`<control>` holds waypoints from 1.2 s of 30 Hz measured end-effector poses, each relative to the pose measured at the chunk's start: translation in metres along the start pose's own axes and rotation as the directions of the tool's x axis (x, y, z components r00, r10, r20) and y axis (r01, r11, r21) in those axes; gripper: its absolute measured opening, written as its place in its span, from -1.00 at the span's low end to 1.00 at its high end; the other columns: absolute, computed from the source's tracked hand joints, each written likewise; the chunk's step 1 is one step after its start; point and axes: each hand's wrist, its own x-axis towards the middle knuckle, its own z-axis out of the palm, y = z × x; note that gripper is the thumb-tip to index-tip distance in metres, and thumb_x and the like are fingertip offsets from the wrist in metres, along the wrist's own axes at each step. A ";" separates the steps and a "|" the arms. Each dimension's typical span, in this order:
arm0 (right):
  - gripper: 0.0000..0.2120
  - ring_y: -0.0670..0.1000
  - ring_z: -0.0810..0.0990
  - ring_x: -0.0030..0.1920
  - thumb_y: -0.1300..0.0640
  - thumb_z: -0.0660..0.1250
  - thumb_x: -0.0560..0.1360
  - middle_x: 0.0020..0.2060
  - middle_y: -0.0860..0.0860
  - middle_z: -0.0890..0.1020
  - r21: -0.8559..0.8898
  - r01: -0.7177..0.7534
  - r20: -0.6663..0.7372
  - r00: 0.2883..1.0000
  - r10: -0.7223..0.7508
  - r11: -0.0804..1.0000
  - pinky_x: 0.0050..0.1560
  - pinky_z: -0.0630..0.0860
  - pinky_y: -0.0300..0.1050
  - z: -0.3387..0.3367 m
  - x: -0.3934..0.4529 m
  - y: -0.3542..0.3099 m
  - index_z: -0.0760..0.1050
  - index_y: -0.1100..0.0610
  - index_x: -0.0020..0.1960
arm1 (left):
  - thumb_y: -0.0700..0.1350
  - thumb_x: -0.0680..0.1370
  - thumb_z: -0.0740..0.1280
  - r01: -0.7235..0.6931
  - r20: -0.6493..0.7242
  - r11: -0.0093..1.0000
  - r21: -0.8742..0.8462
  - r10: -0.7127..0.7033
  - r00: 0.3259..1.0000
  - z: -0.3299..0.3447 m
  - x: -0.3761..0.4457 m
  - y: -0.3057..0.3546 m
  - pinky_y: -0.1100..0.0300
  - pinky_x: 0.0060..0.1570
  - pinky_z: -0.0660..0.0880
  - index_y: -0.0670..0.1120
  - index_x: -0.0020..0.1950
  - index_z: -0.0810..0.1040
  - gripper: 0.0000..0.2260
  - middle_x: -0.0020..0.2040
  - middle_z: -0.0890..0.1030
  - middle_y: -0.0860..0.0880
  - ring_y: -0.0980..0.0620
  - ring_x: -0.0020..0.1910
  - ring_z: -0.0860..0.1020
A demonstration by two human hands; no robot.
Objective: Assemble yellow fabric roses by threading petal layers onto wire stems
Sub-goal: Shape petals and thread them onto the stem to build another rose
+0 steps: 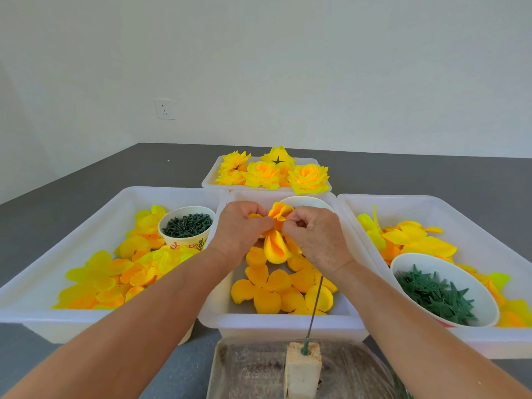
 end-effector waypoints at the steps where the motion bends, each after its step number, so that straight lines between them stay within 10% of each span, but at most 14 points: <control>1: -0.77 -0.21 0.43 -0.42 0.29 0.37 0.41 -0.49 -0.22 0.41 0.004 -0.002 -0.003 1.000 0.002 1.000 -0.32 0.27 -0.45 0.000 0.000 0.000 0.45 0.05 -0.35 | -0.32 0.40 0.38 -0.026 -0.003 0.999 0.033 0.027 1.000 0.000 0.000 0.000 0.24 -0.49 0.47 -0.10 -0.33 0.57 -0.84 -0.48 0.53 0.03 0.06 -0.47 0.51; 7: -0.91 0.12 0.53 -0.19 0.16 0.38 0.41 -0.30 0.06 0.59 -0.213 0.030 0.048 0.999 -0.021 0.977 -0.11 0.49 0.01 -0.001 -0.002 0.007 0.53 0.09 -0.27 | -0.24 0.45 0.36 -0.415 0.114 0.802 0.430 0.407 0.906 0.007 -0.007 -0.002 0.15 -0.38 0.48 -0.06 -0.09 0.66 -0.87 -0.40 0.56 0.09 0.11 -0.49 0.48; 11: -0.86 0.16 0.54 -0.13 0.06 0.34 0.45 -0.18 0.09 0.62 -0.427 0.087 0.016 0.996 -0.089 0.900 -0.16 0.45 -0.04 0.003 -0.005 0.001 0.51 0.12 -0.20 | -0.18 0.49 0.32 -0.454 0.172 0.703 0.548 0.436 0.883 0.008 -0.005 -0.003 0.08 -0.26 0.42 -0.14 -0.12 0.67 -0.87 -0.29 0.62 -0.14 -0.04 -0.34 0.46; 15: -0.85 0.19 0.51 -0.16 0.20 0.27 0.49 -0.22 0.16 0.60 -0.392 0.200 0.036 0.979 -0.202 0.898 -0.17 0.38 -0.02 0.006 -0.007 -0.003 0.53 0.24 -0.20 | -0.26 0.42 0.34 -0.376 0.092 0.796 0.475 0.380 0.920 0.006 -0.008 0.000 0.13 -0.38 0.40 -0.19 -0.35 0.55 -0.86 -0.47 0.51 -0.08 -0.01 -0.43 0.44; 18: -0.81 0.05 0.37 -0.34 0.25 0.33 0.47 -0.43 0.05 0.44 -0.135 0.076 -0.063 0.994 -0.085 0.988 -0.24 0.29 -0.17 0.005 -0.002 -0.003 0.50 0.25 -0.32 | -0.37 0.41 0.30 -0.136 -0.044 0.983 0.120 0.142 0.989 0.000 -0.006 0.005 0.30 -0.52 0.37 -0.12 -0.46 0.45 -0.73 -0.56 0.37 0.07 0.09 -0.51 0.35; 22: -0.68 -0.09 0.26 -0.42 0.24 0.34 0.47 -0.52 -0.08 0.31 0.245 -0.116 -0.015 0.992 0.124 0.963 -0.34 0.24 -0.17 0.000 0.003 -0.002 0.36 0.10 -0.43 | -0.35 0.49 0.29 0.155 -0.070 0.942 -0.298 -0.183 0.981 -0.007 0.000 0.008 0.26 -0.53 0.49 -0.17 -0.34 0.52 -0.79 -0.44 0.50 -0.08 0.04 -0.50 0.47; 29: -0.88 -0.03 0.40 -0.30 0.23 0.35 0.43 -0.39 -0.04 0.47 -0.034 -0.065 0.055 0.996 0.066 0.997 -0.27 0.31 -0.24 0.005 0.000 0.001 0.45 0.15 -0.26 | -0.25 0.39 0.38 -0.172 -0.014 0.901 0.398 0.193 0.981 0.001 0.001 -0.001 0.43 -0.46 0.33 0.02 -0.34 0.36 -0.74 -0.38 0.43 0.08 0.17 -0.39 0.38; 36: -0.83 0.00 0.36 -0.31 0.34 0.34 0.42 -0.40 0.01 0.45 0.057 -0.015 0.040 0.999 0.013 0.998 -0.27 0.29 -0.21 0.003 -0.003 -0.003 0.42 0.17 -0.29 | -0.33 0.42 0.27 0.087 0.124 0.993 0.085 -0.097 0.988 0.000 0.003 -0.003 0.24 -0.47 0.39 0.04 -0.09 0.51 -0.74 -0.36 0.48 0.02 0.08 -0.42 0.47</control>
